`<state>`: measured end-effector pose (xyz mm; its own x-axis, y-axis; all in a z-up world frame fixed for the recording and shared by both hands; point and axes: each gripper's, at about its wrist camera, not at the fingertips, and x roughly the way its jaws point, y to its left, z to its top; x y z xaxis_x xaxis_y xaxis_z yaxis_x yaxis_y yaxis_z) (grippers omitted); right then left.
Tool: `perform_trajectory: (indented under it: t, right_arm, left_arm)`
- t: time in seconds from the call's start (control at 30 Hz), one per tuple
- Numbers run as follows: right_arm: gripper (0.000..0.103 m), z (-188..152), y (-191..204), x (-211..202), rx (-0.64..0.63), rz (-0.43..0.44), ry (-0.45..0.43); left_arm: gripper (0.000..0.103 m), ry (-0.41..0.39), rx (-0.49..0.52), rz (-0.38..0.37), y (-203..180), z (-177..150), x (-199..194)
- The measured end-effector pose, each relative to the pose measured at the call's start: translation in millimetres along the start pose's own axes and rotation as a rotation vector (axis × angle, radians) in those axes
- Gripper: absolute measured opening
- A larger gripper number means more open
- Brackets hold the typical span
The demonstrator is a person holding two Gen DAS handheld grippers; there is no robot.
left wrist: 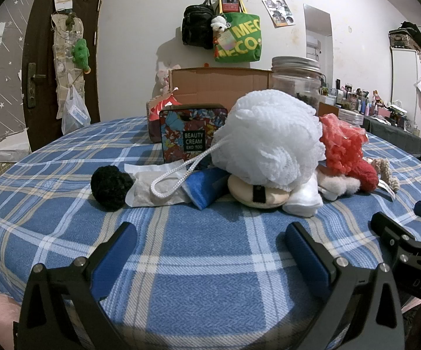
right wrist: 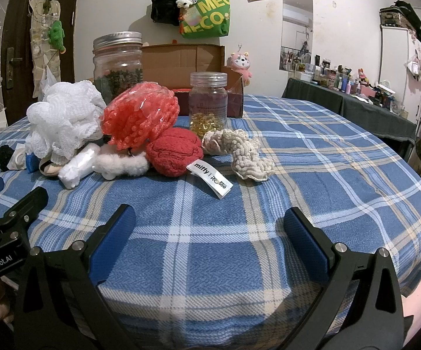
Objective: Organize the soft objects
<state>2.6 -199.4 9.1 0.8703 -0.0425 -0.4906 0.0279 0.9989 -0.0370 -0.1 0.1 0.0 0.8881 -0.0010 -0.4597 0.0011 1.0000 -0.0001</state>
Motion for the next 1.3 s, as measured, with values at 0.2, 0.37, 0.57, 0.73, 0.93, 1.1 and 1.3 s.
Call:
perform_trajectory:
  t: [0.2,0.37,0.57,0.73,0.93,1.1,1.3]
  right_arm:
    - [0.103,-1,0,0,0.0,0.005,0.005]
    - [0.103,5,-3,0,0.003,0.016,0.03]
    - [0.103,20,-3,-19,-0.012,0.047,-0.059]
    - [0.103,47,-6,-28,-0.006,0.071,-0.119]
    - [0.103,73,-16,-16,0.039,0.162,-0.095]
    - [0.103,87,-21,0,0.052,0.249,-0.043]
    - [0.103,95,-17,24,0.06,0.337,0.039]
  left_arm:
    - [0.103,0.004,-0.008,-0.004,0,0,0]
    - [0.103,0.019,-0.011,-0.005,-2,5,0]
    - [0.103,0.005,-0.021,-0.02,6,17,-7]
    - [0.103,-0.04,-0.021,-0.044,8,35,-17]
    - [0.103,-0.079,0.0,-0.085,7,59,-21]
    - [0.103,-0.107,0.042,-0.131,2,74,-21]
    - [0.103,-0.068,0.088,-0.195,-8,86,-6]
